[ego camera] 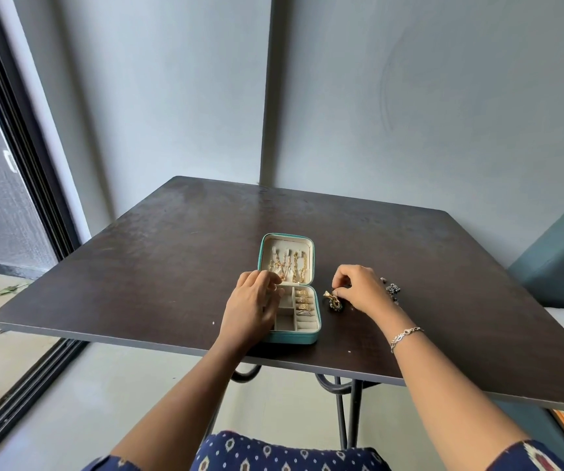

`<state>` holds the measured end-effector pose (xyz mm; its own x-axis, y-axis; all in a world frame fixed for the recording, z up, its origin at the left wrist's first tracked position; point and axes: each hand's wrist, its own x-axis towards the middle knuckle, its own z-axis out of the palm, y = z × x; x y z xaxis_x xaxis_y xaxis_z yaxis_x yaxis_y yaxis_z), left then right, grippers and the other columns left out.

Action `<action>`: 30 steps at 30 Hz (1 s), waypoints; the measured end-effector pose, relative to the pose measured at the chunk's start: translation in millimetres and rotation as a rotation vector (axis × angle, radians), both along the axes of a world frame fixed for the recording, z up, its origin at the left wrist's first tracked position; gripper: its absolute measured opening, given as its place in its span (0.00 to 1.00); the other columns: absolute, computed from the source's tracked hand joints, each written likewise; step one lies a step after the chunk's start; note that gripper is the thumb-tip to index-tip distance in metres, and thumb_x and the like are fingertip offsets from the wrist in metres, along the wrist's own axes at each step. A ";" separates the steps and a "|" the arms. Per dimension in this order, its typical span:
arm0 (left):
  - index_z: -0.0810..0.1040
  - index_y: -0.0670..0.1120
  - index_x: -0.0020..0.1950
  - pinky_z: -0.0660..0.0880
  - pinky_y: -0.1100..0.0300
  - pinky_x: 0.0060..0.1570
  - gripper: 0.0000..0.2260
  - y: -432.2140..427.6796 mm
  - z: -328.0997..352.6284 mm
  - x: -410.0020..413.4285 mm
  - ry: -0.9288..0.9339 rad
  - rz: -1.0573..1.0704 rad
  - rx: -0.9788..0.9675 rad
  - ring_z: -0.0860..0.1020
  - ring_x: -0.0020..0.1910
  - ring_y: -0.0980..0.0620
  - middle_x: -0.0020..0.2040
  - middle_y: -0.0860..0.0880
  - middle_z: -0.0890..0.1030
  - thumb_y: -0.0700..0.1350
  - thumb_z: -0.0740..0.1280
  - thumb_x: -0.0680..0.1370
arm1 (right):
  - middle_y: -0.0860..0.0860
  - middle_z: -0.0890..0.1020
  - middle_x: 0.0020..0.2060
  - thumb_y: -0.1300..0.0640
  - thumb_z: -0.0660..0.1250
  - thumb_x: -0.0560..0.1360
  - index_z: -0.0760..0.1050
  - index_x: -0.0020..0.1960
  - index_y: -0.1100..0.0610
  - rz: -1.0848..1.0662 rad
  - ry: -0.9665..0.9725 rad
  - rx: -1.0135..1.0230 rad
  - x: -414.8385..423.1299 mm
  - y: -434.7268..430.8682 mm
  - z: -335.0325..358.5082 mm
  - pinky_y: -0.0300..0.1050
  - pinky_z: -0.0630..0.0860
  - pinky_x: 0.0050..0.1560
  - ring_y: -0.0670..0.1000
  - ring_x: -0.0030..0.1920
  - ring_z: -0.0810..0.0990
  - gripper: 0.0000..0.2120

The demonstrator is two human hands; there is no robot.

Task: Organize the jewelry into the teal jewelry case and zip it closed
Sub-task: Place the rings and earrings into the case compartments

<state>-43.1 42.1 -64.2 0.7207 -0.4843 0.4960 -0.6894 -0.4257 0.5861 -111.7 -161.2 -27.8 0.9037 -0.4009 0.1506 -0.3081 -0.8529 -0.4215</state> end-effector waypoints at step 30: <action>0.75 0.46 0.52 0.69 0.59 0.48 0.11 -0.3 -4.3 2.9 -0.036 -0.011 -0.007 0.72 0.55 0.49 0.53 0.50 0.79 0.49 0.59 0.75 | 0.53 0.81 0.36 0.58 0.69 0.72 0.80 0.40 0.58 -0.067 -0.132 0.309 2.3 -17.7 -1.4 0.43 0.70 0.40 0.50 0.38 0.76 0.04</action>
<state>-40.2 41.8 -68.5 0.6970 -0.4884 0.5250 -0.7147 -0.4138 0.5639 -109.4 -178.9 -29.2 0.8549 -0.5032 0.1264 -0.2847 -0.6586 -0.6966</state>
